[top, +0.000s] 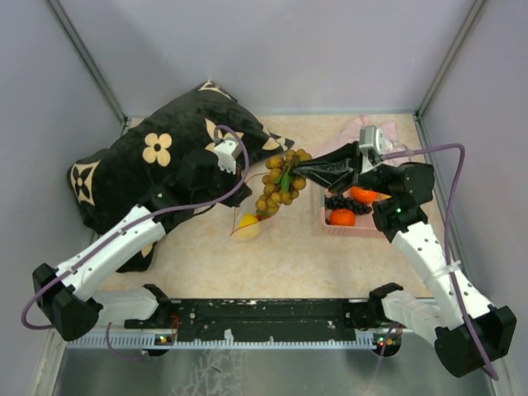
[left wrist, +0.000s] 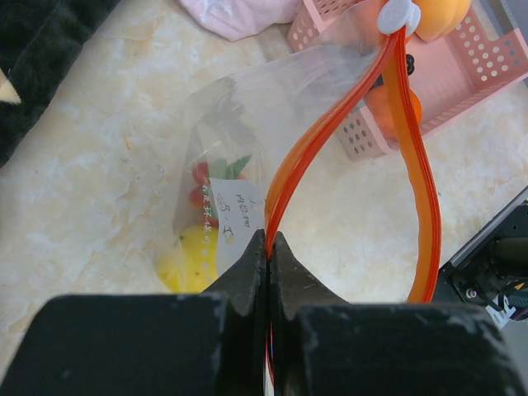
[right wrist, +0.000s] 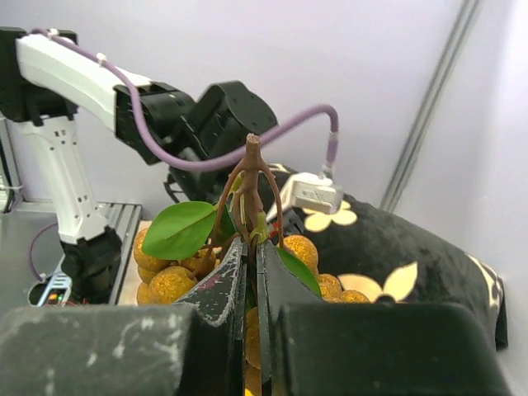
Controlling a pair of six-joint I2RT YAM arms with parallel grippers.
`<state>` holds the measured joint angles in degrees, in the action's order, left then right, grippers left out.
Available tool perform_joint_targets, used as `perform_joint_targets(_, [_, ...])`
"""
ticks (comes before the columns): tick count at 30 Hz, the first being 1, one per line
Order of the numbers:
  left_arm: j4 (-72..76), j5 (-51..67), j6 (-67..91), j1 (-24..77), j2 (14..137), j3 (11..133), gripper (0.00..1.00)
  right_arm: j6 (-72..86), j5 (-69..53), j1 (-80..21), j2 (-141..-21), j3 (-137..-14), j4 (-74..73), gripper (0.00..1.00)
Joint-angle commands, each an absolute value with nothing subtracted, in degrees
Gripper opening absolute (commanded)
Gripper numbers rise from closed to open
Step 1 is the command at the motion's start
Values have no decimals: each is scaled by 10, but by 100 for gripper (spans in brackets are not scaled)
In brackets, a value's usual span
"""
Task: Place the food in the zip-top bag and seal the zipper
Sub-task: Place the fake fruit in the zipper food storage bag.
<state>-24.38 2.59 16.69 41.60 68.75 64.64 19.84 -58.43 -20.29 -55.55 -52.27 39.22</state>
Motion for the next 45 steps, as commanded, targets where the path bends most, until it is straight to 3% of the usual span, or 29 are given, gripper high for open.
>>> perform_joint_targets(1, [-233, 37, 170, 413, 691, 649, 0, 247, -583, -234, -566, -545, 498, 0])
perform_joint_targets(15, [-229, 28, 176, 413, 681, 646, 0, 368, -559, -273, -672, -459, 694, 0])
perform_joint_targets(25, [-225, 35, 172, 413, 672, 643, 0, 209, -503, -272, -658, -427, 524, 0])
perform_joint_targets(35, [-222, 57, 168, 413, 671, 643, 0, 128, -462, -267, -661, -412, 508, 0])
perform_joint_targets(45, [-221, 74, 168, 413, 673, 643, 0, 225, -543, -267, -746, -393, 729, 0])
